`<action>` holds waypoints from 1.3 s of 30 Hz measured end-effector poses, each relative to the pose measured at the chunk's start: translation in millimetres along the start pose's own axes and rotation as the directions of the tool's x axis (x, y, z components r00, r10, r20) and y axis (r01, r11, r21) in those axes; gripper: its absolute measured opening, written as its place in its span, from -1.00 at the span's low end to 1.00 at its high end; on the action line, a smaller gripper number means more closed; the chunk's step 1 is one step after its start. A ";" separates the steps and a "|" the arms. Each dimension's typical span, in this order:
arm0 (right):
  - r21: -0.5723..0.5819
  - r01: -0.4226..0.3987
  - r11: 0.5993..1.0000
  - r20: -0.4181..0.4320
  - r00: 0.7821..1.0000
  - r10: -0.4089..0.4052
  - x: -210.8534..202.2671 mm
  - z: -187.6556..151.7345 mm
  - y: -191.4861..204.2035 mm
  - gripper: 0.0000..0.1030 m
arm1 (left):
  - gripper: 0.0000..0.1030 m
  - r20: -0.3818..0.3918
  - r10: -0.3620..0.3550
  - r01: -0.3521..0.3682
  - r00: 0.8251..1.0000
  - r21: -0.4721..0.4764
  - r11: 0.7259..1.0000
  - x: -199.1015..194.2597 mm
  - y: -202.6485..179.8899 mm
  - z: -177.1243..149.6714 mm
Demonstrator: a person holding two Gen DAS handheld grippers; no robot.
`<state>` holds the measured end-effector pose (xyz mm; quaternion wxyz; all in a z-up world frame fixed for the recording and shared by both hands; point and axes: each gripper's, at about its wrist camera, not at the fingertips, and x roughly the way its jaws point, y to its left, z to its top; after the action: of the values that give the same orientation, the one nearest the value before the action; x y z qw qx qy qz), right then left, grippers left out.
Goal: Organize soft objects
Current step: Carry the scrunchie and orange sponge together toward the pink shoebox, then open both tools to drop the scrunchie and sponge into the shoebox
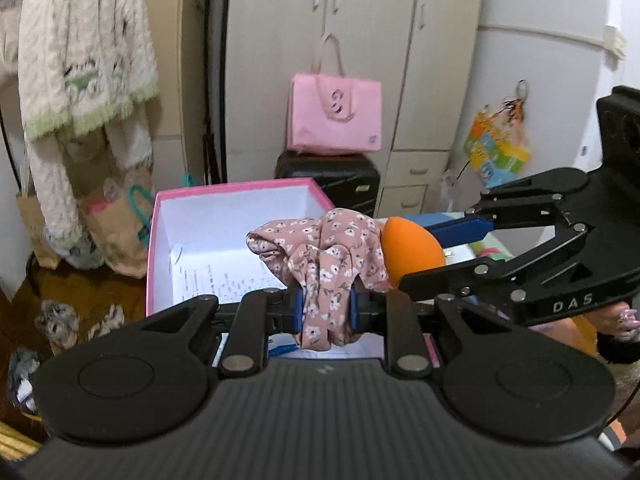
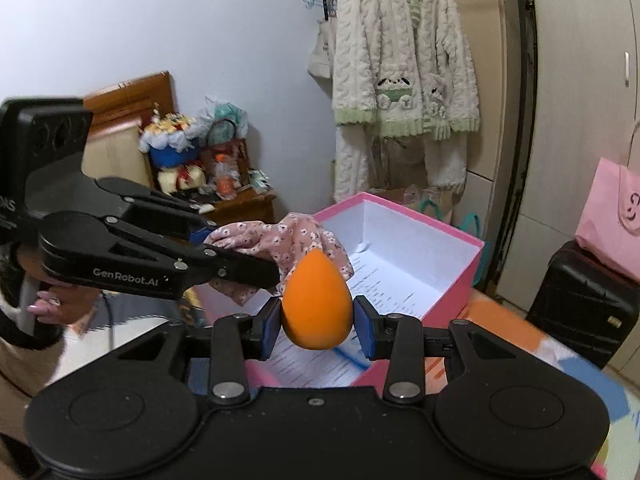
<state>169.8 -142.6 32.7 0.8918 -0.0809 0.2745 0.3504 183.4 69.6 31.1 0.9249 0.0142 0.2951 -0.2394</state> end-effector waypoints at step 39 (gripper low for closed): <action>-0.255 -0.006 0.967 -0.301 0.951 -0.073 158.3 13.6 -21.4 0.35 | 0.24 -0.215 0.249 -0.241 0.944 0.063 0.968 94.8 39.6 -1.5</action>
<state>285.6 -61.9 -43.5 0.8263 -0.2524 0.3618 0.3503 267.9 63.7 -27.1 0.9084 0.0940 0.3878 -0.1247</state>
